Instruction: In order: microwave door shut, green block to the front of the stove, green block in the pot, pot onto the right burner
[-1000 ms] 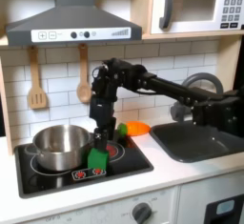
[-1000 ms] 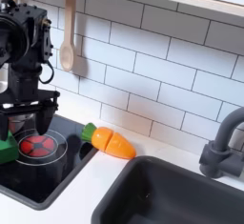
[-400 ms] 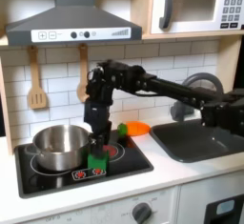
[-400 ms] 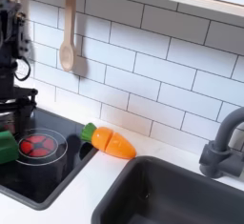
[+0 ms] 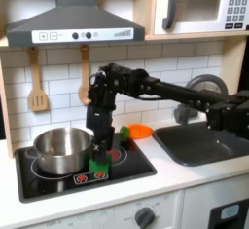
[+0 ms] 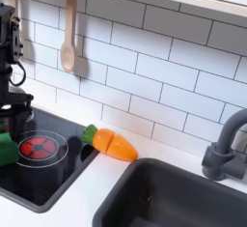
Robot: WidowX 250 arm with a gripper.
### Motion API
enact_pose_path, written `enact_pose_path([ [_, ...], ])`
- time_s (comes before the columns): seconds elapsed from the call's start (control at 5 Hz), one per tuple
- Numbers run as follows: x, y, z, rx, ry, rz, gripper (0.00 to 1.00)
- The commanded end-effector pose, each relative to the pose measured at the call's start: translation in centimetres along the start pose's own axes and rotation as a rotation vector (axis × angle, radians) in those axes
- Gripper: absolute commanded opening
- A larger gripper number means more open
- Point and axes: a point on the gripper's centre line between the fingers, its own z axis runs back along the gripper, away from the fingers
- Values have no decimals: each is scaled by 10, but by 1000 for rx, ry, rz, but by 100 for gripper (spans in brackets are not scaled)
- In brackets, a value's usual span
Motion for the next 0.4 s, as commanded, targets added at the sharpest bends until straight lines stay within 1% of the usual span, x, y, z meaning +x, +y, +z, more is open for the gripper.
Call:
enact_pose_path([
  [0.0,-3,-2,-7,10,6,-1,100],
  [0.2,-3,-1,-11,15,7,1,100],
])
